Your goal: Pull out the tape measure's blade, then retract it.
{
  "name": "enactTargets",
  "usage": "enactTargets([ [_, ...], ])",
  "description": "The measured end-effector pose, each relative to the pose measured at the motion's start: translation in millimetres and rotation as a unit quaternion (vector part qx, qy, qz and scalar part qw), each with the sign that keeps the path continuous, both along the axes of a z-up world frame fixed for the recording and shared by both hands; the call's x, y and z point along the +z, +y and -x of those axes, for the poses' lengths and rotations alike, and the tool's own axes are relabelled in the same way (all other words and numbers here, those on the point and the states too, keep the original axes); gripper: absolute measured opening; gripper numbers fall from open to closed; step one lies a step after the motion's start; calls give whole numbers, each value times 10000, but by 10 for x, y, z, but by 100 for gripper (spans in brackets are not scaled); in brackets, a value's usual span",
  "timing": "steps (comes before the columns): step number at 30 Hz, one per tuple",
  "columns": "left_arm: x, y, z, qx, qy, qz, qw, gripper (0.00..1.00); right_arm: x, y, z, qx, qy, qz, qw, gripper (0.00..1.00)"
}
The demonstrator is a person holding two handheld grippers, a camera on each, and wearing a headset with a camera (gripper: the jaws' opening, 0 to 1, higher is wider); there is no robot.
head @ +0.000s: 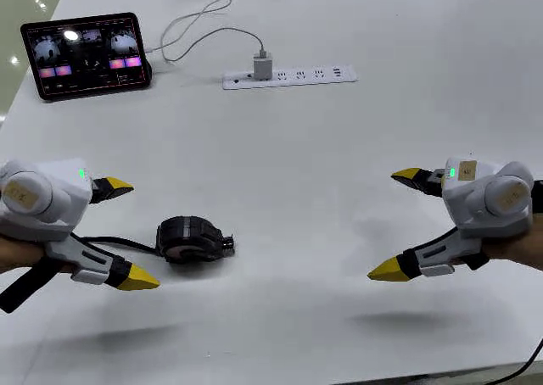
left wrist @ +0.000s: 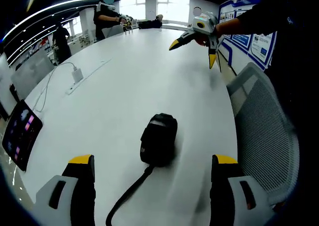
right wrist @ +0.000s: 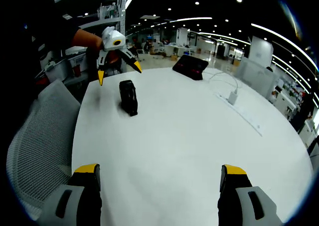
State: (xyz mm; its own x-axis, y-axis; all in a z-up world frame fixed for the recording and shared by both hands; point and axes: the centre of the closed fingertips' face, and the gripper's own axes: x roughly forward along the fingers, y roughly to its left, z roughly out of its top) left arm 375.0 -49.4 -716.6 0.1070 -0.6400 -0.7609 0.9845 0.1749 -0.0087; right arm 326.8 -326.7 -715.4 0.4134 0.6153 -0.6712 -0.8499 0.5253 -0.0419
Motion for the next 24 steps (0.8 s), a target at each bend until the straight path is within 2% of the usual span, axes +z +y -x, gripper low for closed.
enactTargets([
  [2, -19, -43, -10, -68, -38, -48, 10000, 95, 4, 73, -35, 39, -17, -54, 10000, 99],
  [4, -25, -83, -18, -102, -25, -73, 9999, 92, 2, 150, -85, 23, -10, -95, 10000, 99],
  [6, -34, -114, -53, -114, -82, -129, 9998, 89, -1, 228, -131, 78, -52, -150, 9998, 99],
  [7, -54, -123, -73, -124, -86, -264, 9995, 87, -15, 284, -157, 95, -59, -153, 9998, 99],
  [9, -72, -169, -96, -254, -199, -418, 9986, 86, -45, 389, -181, 162, -41, -187, 9997, 99],
  [16, -99, -313, -63, -518, -166, -523, 9971, 78, -187, 615, -203, 435, 13, -123, 9990, 99],
  [18, -116, -330, -63, -603, -230, -611, 9960, 75, -236, 639, -238, 481, -7, -105, 9988, 99],
  [23, -158, -404, -12, -767, -168, -695, 9945, 68, -202, 768, -272, 557, -6, -169, 9983, 99],
  [24, -177, -415, -16, -835, -218, -732, 9936, 67, -199, 799, -288, 575, -2, -185, 9982, 99],
])
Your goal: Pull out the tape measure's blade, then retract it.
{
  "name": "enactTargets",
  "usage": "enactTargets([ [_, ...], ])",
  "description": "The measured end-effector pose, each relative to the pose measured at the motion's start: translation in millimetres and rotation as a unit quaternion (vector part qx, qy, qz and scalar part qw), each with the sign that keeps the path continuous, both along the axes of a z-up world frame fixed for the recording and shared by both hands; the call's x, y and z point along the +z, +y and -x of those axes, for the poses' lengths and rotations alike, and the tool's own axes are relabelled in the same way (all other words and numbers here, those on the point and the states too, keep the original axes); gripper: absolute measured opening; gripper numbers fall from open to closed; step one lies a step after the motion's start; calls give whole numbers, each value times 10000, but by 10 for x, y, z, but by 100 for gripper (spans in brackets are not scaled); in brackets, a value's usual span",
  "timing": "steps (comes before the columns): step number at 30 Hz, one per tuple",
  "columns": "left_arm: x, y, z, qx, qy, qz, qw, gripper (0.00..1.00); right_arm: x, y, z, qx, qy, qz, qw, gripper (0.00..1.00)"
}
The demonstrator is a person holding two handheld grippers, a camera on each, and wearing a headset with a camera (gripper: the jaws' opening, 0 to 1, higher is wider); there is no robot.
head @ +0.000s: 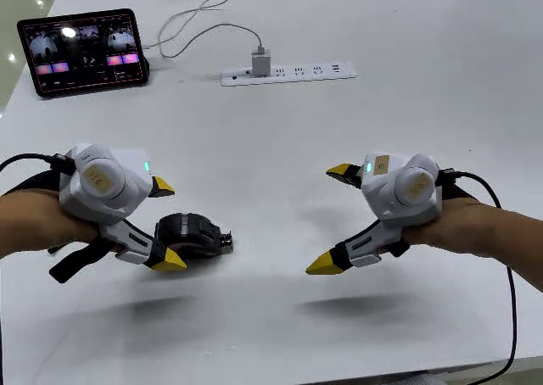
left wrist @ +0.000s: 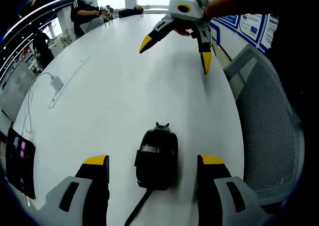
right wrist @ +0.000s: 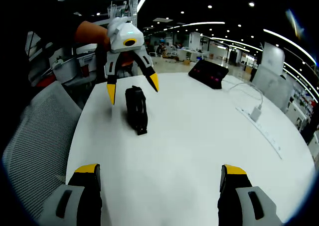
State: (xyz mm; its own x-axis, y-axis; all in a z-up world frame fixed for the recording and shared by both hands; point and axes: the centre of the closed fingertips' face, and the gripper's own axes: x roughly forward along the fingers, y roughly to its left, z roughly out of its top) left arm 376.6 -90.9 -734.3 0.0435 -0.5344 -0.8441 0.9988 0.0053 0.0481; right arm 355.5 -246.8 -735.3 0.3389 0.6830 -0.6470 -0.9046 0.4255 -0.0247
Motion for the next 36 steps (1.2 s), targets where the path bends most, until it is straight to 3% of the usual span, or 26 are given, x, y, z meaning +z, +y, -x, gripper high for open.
enactTargets([
  [4, -46, -35, 25, -176, 18, -116, 9998, 59, 15, 109, -23, 43, 49, -79, 9999, 94],
  [6, -65, -45, 45, -273, 48, -190, 9994, 48, 9, 194, -28, 26, 149, -221, 9996, 94],
  [8, -82, -50, 65, -313, 135, -288, 9990, 41, -21, 258, -16, 117, 160, -175, 9996, 93],
  [12, -107, -58, 17, -289, 90, -386, 9988, 30, -50, 379, -23, 257, 90, -142, 9995, 89],
  [15, -121, -64, 36, -327, 129, -430, 9985, 30, -72, 483, -29, 395, 43, -123, 9991, 83],
  [20, -147, -57, 37, -456, 51, -510, 9976, 30, -120, 604, -58, 566, 1, -51, 9984, 76],
  [27, -148, -44, 58, -484, 0, -346, 9982, 29, -244, 750, -63, 799, 76, 81, 9967, 51],
  [30, -143, -56, 53, -364, -12, -275, 9990, 29, -287, 848, -59, 899, 114, 160, 9958, 48],
  [36, -156, -56, 40, -357, -90, -369, 9986, 29, -287, 1019, -73, 1050, 139, 150, 9943, 40],
])
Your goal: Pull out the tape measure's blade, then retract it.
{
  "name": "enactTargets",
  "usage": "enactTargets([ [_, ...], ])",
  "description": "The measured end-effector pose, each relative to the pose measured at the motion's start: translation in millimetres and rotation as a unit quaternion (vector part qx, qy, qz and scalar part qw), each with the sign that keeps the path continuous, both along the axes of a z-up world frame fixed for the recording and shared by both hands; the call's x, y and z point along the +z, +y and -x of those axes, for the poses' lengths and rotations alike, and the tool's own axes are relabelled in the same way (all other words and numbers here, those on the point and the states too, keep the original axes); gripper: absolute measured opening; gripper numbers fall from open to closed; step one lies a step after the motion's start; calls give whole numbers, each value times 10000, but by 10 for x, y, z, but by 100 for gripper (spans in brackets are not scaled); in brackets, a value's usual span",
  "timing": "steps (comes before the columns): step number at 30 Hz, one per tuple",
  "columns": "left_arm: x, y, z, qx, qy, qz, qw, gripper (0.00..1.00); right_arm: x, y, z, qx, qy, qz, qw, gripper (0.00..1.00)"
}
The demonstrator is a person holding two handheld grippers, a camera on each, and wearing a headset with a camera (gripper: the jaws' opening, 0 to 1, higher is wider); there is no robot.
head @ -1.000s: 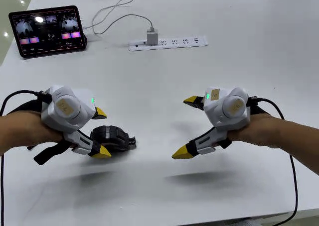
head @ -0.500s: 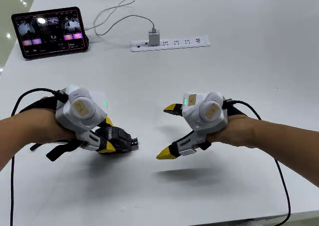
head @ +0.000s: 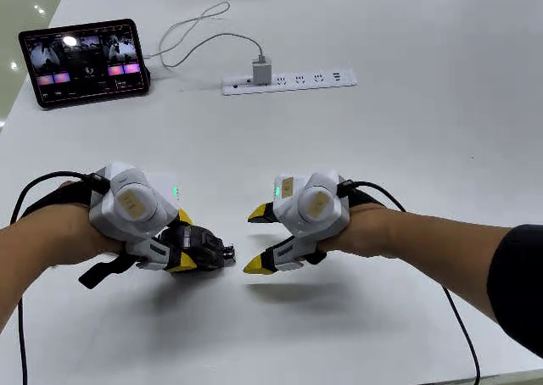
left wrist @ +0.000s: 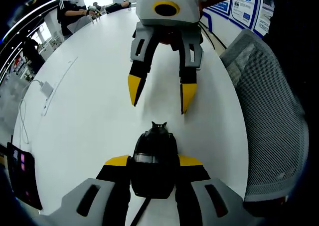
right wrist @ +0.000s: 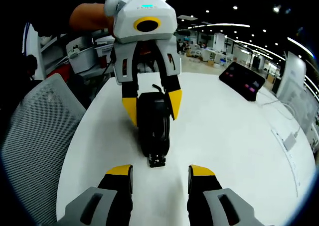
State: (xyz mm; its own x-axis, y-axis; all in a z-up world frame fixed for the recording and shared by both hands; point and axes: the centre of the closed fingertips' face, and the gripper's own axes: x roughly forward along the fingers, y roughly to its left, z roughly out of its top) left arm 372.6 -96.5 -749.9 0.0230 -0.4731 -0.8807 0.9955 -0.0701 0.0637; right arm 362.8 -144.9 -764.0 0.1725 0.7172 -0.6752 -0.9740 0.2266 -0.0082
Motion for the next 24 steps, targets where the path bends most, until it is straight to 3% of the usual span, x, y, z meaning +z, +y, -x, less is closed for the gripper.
enactTargets([
  [6, -7, -1, -2, 63, 41, -12, 10000, 29, -73, 106, -5, 178, 96, 164, 9997, 20],
  [19, -40, 12, -17, 71, 125, -118, 9998, 30, -246, 166, -28, 296, 156, 429, 9985, 16],
  [24, -50, 13, -24, 81, 83, -157, 9998, 30, -283, 229, 3, 375, 143, 469, 9981, 12],
])
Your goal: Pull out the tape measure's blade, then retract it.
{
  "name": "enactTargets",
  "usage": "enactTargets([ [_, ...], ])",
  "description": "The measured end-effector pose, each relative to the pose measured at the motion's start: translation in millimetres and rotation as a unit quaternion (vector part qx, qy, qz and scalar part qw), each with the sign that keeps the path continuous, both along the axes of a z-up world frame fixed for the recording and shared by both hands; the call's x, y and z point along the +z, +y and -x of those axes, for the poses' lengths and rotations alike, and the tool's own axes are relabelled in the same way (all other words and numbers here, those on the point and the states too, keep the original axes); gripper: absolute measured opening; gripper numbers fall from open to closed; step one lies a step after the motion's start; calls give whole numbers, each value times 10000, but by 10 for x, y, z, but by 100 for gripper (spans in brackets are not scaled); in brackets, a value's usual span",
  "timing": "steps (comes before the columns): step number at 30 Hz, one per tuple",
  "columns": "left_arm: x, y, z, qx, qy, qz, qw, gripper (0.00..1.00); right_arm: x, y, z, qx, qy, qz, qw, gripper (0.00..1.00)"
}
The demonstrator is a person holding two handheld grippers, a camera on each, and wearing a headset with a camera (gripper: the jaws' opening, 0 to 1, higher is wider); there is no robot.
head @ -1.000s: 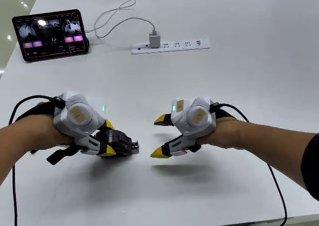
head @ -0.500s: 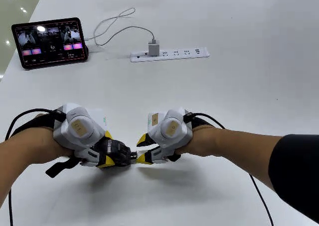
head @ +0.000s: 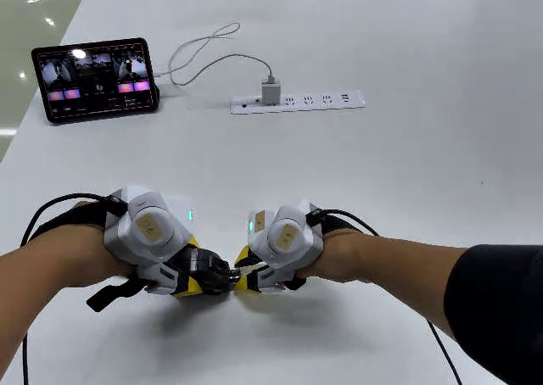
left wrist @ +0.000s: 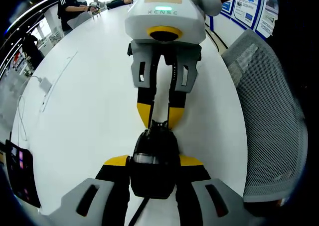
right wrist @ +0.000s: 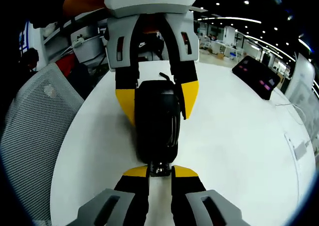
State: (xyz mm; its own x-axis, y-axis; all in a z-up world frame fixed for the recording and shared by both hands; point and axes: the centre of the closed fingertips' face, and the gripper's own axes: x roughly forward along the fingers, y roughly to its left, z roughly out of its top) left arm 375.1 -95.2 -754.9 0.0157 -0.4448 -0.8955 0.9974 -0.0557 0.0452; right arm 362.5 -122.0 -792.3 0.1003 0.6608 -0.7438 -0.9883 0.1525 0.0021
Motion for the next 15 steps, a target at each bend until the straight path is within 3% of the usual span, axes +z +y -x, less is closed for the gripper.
enactTargets([
  [15, -12, 8, -21, 6, -88, -29, 10000, 30, -21, -6, -18, 151, -4, 99, 9998, 9],
])
